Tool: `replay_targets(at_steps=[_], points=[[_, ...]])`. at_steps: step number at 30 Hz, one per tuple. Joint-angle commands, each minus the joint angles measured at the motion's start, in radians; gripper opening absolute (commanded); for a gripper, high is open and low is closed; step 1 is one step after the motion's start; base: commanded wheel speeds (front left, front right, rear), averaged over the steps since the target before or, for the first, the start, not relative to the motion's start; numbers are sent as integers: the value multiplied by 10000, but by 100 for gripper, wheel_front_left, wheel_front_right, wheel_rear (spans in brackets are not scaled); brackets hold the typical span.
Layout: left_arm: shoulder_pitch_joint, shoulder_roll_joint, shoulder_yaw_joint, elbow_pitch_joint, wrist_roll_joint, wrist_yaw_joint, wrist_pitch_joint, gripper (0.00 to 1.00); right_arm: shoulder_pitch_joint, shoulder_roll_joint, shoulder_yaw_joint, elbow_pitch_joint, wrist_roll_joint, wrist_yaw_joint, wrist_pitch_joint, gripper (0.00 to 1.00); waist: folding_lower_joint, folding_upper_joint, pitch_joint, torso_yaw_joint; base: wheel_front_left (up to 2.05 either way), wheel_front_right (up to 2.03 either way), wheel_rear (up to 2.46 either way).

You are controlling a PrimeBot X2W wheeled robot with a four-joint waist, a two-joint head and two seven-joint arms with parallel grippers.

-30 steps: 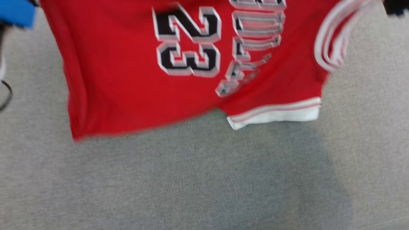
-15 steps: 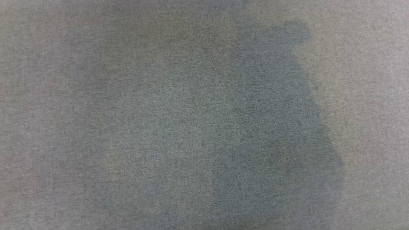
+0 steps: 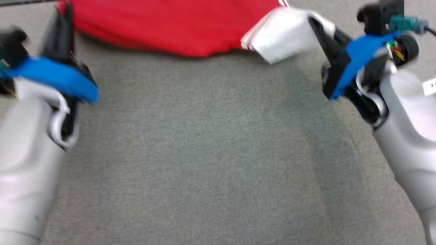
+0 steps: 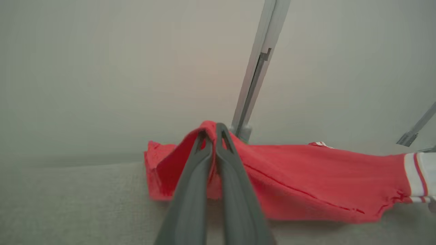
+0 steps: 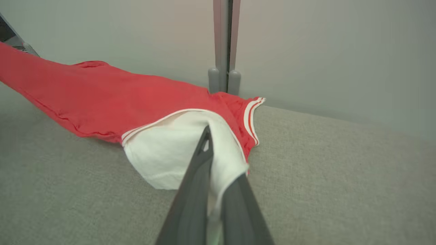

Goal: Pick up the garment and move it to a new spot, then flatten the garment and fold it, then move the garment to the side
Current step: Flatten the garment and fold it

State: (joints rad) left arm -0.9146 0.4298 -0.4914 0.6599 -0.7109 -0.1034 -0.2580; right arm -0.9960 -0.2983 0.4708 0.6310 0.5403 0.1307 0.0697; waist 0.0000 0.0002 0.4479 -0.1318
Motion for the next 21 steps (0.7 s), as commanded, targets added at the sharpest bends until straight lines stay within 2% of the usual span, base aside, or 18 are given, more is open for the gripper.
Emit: replay_targets(at_steps=[1,6,11,17,21], points=[[527,-171,30,149,-187,-44,-51,0,556,-301,-88,-151,310,1,448,0,0,-2,-340,19,0,0,0],[2214,-647,-323,587,-623,-94,180,0,2452,-1037,-382,-1219,773,1,1926,0,0,-2,-1233,284,0,0,0],[3821,-925,-191,520,-1188,297,241,0,4717,-1261,-1540,-2836,821,1,3056,0,0,-2,-2080,524,0,0,0],[5627,-807,-228,-345,-1578,682,445,0,7519,-619,-3196,-5112,135,1,4535,0,0,-2,-2822,666,0,0,0],[6610,-531,-455,-1165,-1458,1211,791,0,9310,317,-4213,-6674,-553,3,5509,0,0,-2,-3126,799,0,0,0]])
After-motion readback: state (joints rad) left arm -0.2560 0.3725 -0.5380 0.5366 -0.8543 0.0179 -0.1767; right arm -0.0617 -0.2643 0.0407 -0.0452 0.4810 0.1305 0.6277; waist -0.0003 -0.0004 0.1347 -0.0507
